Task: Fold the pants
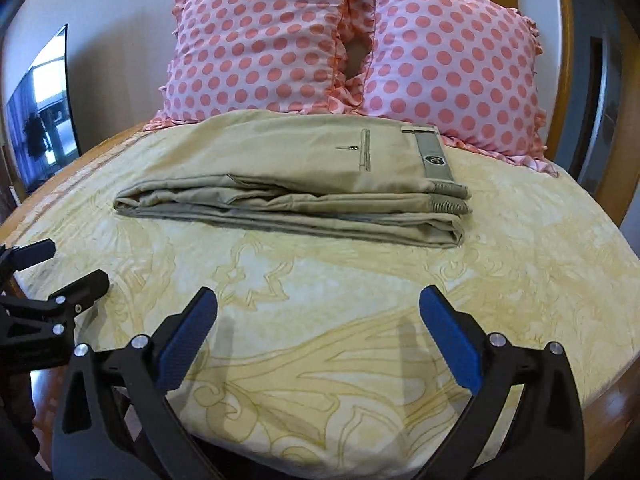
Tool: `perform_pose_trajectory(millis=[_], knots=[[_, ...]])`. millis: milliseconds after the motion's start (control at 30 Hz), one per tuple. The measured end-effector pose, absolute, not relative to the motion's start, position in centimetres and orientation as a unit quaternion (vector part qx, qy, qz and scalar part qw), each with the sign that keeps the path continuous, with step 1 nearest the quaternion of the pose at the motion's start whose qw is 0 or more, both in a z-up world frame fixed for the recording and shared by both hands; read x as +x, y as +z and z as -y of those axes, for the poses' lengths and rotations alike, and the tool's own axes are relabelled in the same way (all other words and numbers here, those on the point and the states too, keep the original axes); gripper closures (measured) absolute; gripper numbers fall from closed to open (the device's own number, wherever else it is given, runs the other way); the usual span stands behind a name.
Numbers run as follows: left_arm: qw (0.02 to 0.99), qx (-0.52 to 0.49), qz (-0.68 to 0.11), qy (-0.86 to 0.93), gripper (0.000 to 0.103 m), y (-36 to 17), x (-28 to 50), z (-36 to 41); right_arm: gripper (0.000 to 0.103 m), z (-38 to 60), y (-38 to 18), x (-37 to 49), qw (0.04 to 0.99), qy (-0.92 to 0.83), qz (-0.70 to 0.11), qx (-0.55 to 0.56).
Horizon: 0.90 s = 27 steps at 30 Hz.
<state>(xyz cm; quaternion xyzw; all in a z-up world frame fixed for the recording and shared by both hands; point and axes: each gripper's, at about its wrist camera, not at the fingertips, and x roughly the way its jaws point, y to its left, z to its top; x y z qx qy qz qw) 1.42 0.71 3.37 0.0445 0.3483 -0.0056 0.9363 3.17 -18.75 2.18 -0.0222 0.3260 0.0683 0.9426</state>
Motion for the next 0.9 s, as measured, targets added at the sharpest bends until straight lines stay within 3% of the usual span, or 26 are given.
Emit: perform_pose_trajectory(millis=[900], knots=[[0.949,0.027,-0.312,-0.023,0.001,2.6,0.6,-1.4,0.002,19.0,0.7,2.3,0.949,0.040,-0.312,0.008]])
